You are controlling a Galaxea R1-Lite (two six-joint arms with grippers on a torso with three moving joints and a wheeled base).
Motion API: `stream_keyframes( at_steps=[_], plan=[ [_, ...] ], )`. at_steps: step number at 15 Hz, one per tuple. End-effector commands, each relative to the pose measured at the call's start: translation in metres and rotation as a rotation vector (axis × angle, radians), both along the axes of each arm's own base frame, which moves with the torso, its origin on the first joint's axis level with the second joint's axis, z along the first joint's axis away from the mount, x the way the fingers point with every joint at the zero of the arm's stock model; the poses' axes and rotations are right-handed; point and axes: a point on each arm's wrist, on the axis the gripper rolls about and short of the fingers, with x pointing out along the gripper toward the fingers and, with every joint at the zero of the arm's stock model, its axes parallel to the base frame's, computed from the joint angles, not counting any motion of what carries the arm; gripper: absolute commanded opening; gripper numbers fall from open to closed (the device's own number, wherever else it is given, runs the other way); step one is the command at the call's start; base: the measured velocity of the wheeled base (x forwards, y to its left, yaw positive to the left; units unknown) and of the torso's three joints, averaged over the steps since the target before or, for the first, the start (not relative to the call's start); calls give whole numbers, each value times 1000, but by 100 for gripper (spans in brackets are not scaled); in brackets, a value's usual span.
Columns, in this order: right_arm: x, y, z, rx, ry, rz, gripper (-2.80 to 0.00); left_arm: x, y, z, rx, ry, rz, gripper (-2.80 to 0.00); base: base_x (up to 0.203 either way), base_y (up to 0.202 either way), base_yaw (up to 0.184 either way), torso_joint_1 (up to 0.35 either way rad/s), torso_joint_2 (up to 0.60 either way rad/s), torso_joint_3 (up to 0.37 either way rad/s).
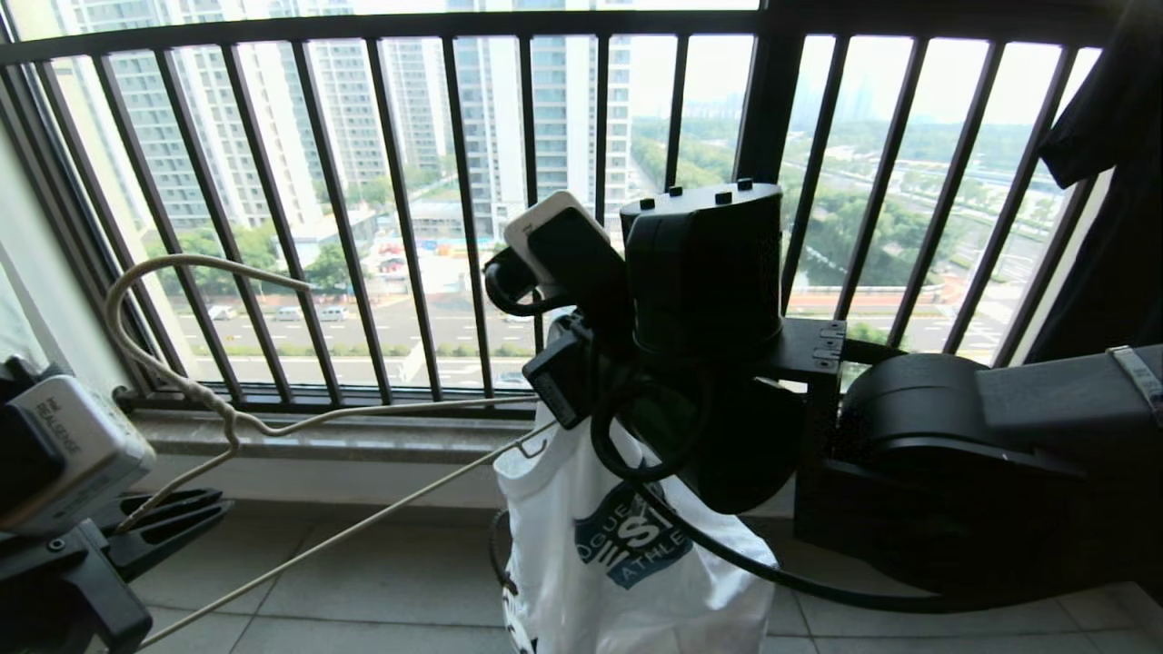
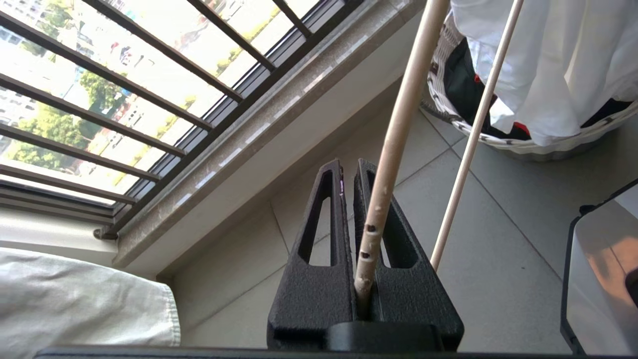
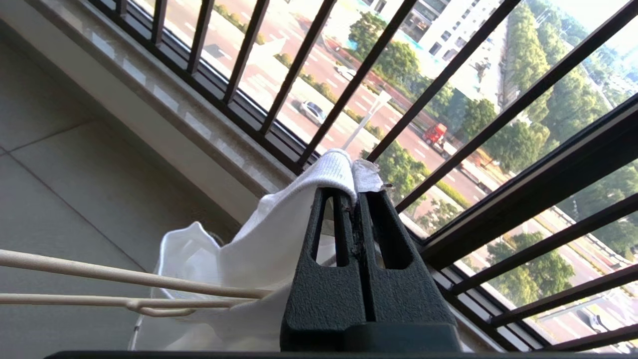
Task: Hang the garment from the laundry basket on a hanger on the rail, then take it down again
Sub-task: Hang the clothes on the clothes rack
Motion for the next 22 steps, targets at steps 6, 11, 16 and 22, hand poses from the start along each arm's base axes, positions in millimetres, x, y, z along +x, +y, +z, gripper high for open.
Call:
stream_keyframes(
  at_steps=[6, 11, 16, 22],
  plan=[
    [-7, 5, -9, -107, 13, 28, -280, -6, 3, -7, 59, -9, -22, -280, 0, 0, 0, 0, 0, 0],
    [-18, 11, -10, -122, 19, 61, -280, -4, 2, -10, 83, 3, -28, -280, 0, 0, 0, 0, 0, 0],
    [-25, 15, -8, -131, 20, 68, -280, -1, 1, -10, 86, 8, -26, -280, 0, 0, 0, 0, 0, 0],
    [-32, 20, -6, -119, 13, 70, -280, 9, -4, -10, 51, -61, -19, -280, 0, 0, 0, 0, 0, 0]
  ],
)
